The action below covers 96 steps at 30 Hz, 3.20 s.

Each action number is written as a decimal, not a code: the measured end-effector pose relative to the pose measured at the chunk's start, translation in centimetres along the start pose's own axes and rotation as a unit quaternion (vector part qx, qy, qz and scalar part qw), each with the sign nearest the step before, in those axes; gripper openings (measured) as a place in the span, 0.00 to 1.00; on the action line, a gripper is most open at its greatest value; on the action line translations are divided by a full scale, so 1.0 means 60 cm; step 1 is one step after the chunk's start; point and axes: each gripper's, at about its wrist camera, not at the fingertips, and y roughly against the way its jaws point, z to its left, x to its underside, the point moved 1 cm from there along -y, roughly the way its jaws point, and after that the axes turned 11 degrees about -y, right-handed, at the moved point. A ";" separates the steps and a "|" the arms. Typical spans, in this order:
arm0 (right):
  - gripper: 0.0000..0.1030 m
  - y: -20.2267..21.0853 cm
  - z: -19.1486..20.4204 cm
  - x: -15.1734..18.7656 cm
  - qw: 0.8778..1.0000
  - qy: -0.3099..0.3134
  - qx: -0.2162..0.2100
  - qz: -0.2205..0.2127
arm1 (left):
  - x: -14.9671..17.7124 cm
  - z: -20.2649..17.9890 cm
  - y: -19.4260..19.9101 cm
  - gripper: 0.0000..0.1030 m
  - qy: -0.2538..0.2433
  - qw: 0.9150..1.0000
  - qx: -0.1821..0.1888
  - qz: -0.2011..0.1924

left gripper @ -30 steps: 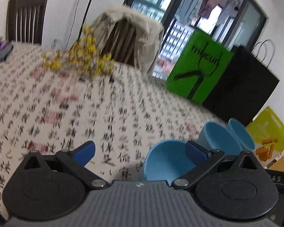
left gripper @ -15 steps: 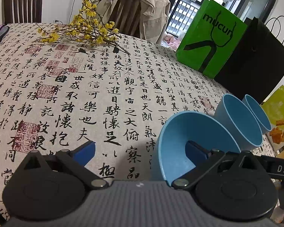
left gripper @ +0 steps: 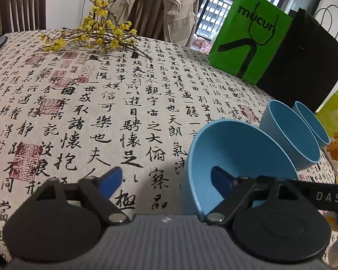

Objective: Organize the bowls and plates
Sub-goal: 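Lower both grippers onto the blue bowl's rim and close them, then lift the gripped blue bowl off the table with both grippers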

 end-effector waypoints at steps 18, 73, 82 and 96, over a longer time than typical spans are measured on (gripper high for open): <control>0.27 -0.014 0.002 0.005 1.000 -0.010 -0.004 0.022 | 0.004 -0.010 -0.005 0.29 -0.016 0.999 0.036 0.000; 0.15 -0.023 -0.011 0.006 0.998 -0.054 -0.020 0.028 | 0.006 -0.016 -0.002 0.16 -0.025 0.998 0.056 -0.009; 0.15 -0.011 -0.008 0.003 0.998 -0.059 -0.028 0.023 | 0.003 -0.016 0.011 0.16 -0.025 0.998 0.054 -0.016; 0.15 0.026 -0.002 0.008 0.997 -0.055 -0.045 0.008 | -0.005 -0.022 0.054 0.16 -0.023 0.998 0.046 -0.035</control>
